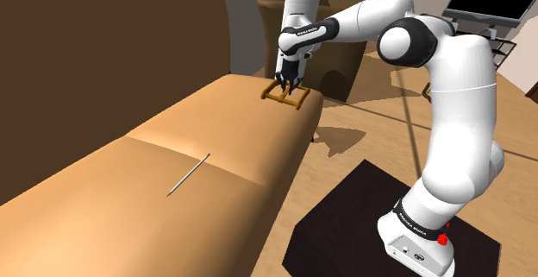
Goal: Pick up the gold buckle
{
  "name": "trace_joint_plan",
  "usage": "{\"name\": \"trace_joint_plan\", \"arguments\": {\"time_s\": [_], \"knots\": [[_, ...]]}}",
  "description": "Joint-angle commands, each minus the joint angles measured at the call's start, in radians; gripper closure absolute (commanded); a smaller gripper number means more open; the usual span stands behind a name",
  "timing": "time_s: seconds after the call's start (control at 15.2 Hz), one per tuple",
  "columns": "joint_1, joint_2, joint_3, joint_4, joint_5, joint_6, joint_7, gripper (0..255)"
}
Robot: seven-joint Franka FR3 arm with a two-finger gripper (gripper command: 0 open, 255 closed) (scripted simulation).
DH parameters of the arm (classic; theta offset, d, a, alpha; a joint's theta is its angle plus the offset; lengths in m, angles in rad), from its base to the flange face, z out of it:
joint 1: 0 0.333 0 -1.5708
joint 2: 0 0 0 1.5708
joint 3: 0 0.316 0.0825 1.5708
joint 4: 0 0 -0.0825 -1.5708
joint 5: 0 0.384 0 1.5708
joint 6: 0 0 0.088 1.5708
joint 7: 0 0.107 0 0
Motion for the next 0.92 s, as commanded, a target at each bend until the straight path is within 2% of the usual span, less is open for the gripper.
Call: {"name": "trace_joint_plan", "arguments": {"time_s": [0.0, 0.86], "knots": [[0.000, -0.009, 0.000, 0.014, 0.000, -0.022, -0.001, 255], [0.000, -0.046, 0.000, 0.108, 0.000, -0.153, -0.004, 255]]}}
